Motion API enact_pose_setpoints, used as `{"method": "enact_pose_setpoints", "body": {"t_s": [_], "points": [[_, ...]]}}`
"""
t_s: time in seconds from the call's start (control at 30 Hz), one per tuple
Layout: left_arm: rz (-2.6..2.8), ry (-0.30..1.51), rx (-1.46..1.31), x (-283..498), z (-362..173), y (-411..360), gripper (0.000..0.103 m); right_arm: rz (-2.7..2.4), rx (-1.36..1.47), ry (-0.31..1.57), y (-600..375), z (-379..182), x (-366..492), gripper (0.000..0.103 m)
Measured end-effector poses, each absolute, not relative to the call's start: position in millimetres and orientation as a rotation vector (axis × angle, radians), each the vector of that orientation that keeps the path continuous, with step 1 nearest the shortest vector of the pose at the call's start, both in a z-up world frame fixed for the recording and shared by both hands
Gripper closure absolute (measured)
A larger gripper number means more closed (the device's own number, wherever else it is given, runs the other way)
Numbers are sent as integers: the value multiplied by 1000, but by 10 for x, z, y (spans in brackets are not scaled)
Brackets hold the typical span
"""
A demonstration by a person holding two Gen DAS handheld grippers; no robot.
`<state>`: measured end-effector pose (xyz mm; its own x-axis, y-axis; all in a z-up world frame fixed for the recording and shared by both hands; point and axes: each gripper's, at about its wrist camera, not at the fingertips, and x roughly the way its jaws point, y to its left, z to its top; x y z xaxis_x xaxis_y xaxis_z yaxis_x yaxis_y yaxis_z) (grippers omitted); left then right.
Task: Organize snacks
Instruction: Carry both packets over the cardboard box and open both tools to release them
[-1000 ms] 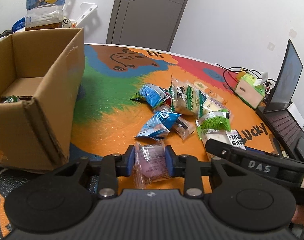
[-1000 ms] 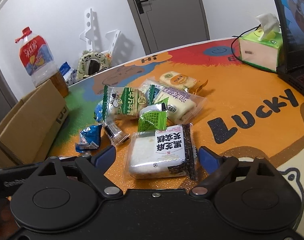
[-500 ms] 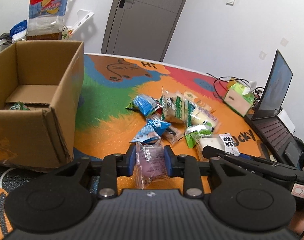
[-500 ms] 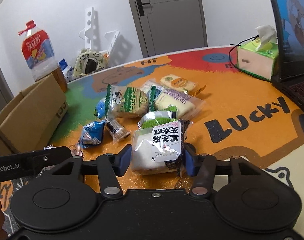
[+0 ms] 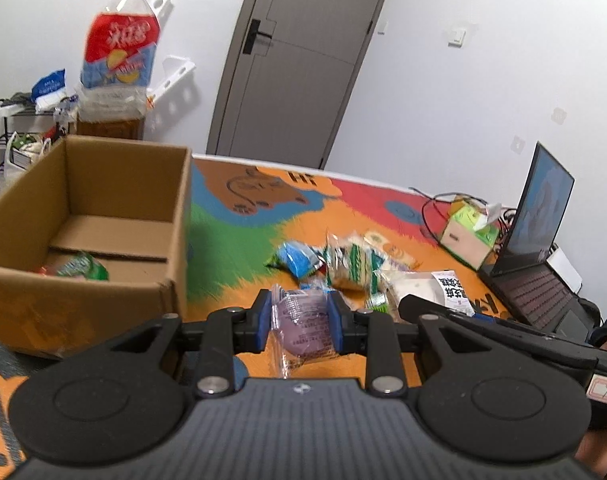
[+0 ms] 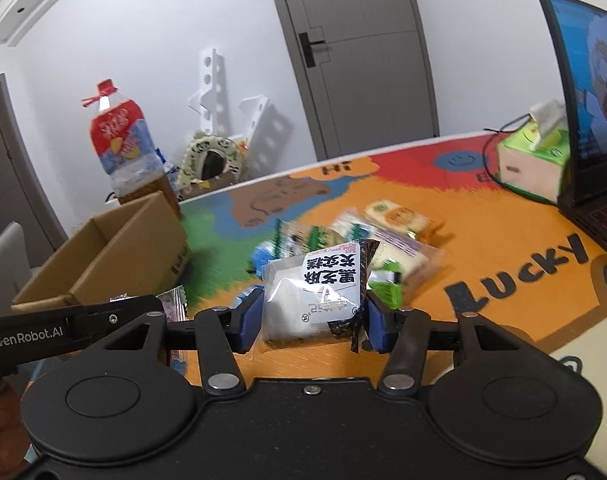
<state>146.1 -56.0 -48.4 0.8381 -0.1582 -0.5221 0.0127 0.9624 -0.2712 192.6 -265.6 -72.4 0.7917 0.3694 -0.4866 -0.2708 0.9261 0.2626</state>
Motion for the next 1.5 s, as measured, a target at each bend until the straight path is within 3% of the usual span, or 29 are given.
{"method": "enact_pose_setpoints", "body": {"t_s": [0.8, 1.5], "points": [[17, 462, -291, 1214, -118, 130, 75, 498, 170, 475, -1952, -296, 1866, 52], [105, 478, -373, 1389, -279, 970, 75, 602, 104, 491, -1080, -233, 2045, 52]]}}
